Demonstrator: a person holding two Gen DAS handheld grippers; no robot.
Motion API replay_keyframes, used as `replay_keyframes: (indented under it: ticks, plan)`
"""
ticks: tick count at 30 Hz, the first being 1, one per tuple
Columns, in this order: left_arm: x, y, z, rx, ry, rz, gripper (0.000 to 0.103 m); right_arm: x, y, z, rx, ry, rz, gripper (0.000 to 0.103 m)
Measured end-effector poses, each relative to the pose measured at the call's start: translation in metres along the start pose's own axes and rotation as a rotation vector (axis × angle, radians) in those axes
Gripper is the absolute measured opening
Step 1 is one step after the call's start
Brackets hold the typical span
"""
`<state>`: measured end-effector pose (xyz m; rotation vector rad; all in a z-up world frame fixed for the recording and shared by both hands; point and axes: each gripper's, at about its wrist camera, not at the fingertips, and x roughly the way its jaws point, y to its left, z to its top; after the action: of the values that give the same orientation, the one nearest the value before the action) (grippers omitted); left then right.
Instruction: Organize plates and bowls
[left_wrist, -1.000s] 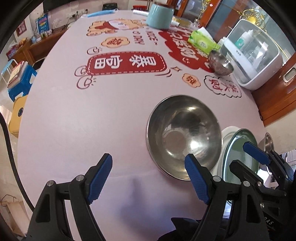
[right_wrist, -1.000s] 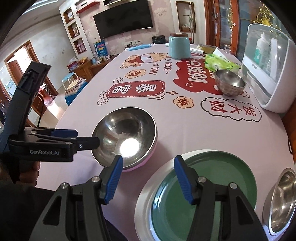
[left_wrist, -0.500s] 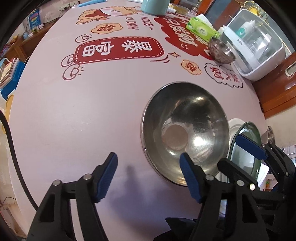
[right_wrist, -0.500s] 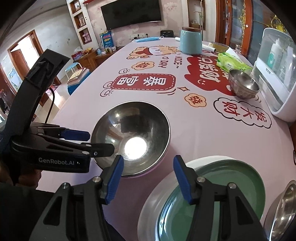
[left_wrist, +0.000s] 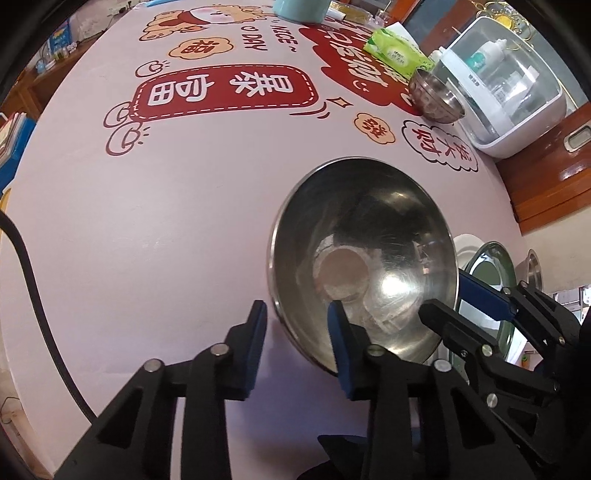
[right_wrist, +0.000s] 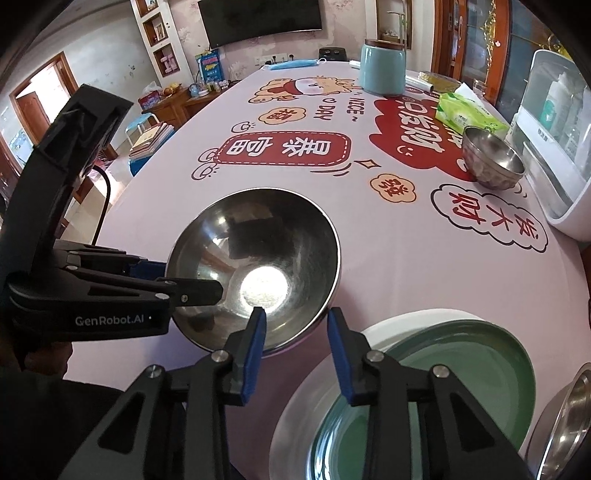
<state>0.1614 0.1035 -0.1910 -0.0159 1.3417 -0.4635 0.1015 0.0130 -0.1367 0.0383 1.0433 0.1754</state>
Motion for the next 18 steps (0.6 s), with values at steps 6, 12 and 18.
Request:
replay_keyframes:
  ticks: [6, 12, 18]
  plan:
    - [0.0008, -0.0028, 0.001, 0.01, 0.0, -0.001, 0.027, 0.0004, -0.0003, 0.0011, 0.001, -0.001, -0.01, 0.03]
    - [0.0001, -0.0037, -0.0003, 0.024, 0.005, 0.007, 0.027, -0.0012, -0.0015, 0.0011, 0.013, -0.006, -0.015, 0.024]
    - [-0.0027, -0.0026, -0.0027, 0.036, 0.006, 0.002, 0.025, -0.0038, -0.0034, 0.0005, 0.024, -0.013, -0.029, 0.017]
